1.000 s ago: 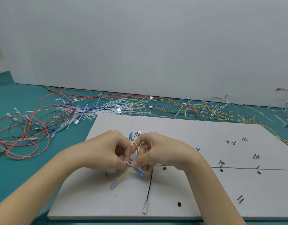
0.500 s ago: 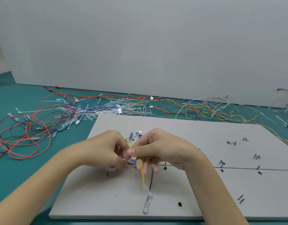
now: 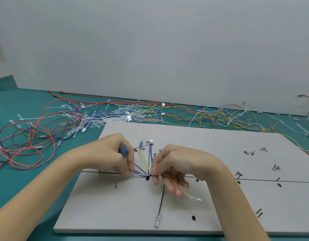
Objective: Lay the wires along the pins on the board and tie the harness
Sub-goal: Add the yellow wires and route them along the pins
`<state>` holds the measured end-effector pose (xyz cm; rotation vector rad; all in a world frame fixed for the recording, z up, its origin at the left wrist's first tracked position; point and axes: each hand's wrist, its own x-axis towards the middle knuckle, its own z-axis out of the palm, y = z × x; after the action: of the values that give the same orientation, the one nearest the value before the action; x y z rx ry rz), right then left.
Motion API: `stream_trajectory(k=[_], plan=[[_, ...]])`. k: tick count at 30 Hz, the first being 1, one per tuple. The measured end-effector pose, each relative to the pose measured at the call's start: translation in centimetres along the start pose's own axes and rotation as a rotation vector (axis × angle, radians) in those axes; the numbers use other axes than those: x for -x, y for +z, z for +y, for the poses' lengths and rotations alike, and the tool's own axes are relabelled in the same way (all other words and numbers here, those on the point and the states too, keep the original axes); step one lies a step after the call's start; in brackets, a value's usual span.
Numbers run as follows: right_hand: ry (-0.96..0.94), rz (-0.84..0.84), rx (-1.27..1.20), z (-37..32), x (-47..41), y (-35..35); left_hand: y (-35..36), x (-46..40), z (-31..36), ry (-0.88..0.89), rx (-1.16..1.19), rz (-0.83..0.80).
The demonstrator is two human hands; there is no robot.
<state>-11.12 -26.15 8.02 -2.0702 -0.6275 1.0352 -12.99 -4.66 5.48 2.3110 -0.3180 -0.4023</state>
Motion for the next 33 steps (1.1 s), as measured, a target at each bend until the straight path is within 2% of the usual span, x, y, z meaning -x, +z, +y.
stream_trajectory(k=[4, 12, 21, 27, 33], plan=[[0.087, -0.066, 0.129, -0.3, -1.0, 1.5, -0.7, 0.0, -0.6, 0.006, 0.017, 0.009], [0.176, -0.003, 0.204, 0.0, -1.1, 1.2, -2.9, 0.0, -2.3, -0.03, 0.144, 0.102], [0.211, 0.02, 0.211, 0.2, -1.2, 0.9, -3.6, -0.1, -3.7, -0.074, 0.115, 0.116], [0.213, 0.033, 0.21, 0.2, -1.1, 0.8, -3.8, 0.0, -4.3, -0.108, 0.078, 0.064], [0.215, 0.042, 0.202, 0.2, -0.9, 0.7, -3.8, 0.0, -4.1, -0.102, 0.02, 0.102]])
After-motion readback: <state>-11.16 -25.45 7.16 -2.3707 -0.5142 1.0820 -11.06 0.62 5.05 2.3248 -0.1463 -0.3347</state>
